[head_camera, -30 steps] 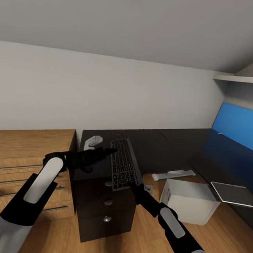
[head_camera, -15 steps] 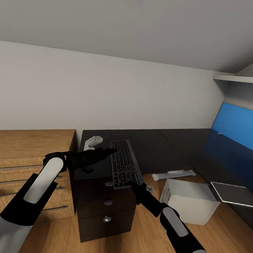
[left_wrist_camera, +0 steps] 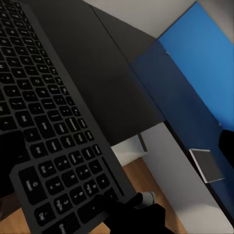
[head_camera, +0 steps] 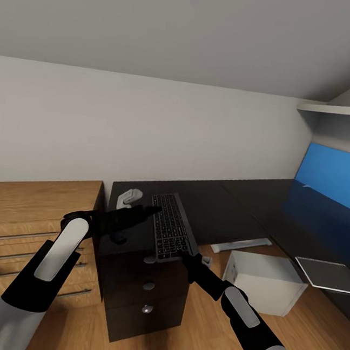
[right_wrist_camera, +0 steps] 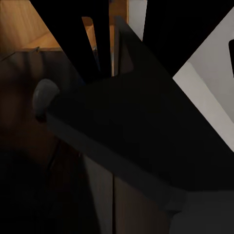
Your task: In the bedroom, organize the workspace by keeping the computer under the desk, ensuring the monitor is on the desk, placing the keyboard on the desk next to the monitor, placing the mouse on the desk next to the keyboard, moving the folder from the swivel chair onto the desk next to the mouse, stacking the notebook on top of the folder with the pen on top of the notebook, and positioning the swivel chair next to the desk.
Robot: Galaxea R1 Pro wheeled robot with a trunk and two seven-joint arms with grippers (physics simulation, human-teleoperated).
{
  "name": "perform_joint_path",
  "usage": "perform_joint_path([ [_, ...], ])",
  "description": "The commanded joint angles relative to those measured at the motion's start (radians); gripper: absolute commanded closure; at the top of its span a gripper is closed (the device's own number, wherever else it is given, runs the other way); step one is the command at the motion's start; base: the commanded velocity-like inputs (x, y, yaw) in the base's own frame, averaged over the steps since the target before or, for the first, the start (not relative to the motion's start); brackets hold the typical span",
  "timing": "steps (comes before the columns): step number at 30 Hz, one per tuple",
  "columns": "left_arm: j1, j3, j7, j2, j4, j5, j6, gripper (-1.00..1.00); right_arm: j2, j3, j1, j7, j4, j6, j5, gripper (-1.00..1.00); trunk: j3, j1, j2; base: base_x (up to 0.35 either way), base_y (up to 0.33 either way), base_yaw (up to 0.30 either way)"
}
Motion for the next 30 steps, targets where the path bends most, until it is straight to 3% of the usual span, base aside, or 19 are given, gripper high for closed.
perform_joint_path([
  [1,-0.001,-0.001,0.01,0.001,-0.001,0.011,0.001,-1.0,-0.001,0.004,0.0,-0.063,0.003,-0.006,0.018,1.0,-0.001,0.0,0.0,0.015,0.0,0.0],
  [4,-0.001,-0.001,0.01,0.001,0.0,0.011,0.002,-1.0,0.0,0.004,0.0,-0.063,0.003,-0.007,0.018,1.0,-0.001,0.0,0.0,0.008,0.0,0.0],
  [5,-0.001,-0.001,0.01,0.001,0.0,0.011,0.002,-1.0,0.0,0.004,0.0,-0.065,0.003,-0.007,0.018,-1.0,-0.001,0.0,0.0,0.0,0.0,0.0],
  [17,-0.001,-0.004,0.013,0.0,0.001,0.011,-0.003,-1.0,0.0,0.004,0.0,-0.077,0.003,-0.01,0.019,-1.0,-0.001,0.0,0.0,-0.003,0.0,0.0],
  [30,-0.001,-0.006,0.013,0.0,0.001,0.011,-0.003,-1.0,0.0,0.004,0.0,-0.077,0.003,-0.01,0.02,-1.0,-0.001,0.0,0.0,-0.15,0.0,0.0],
])
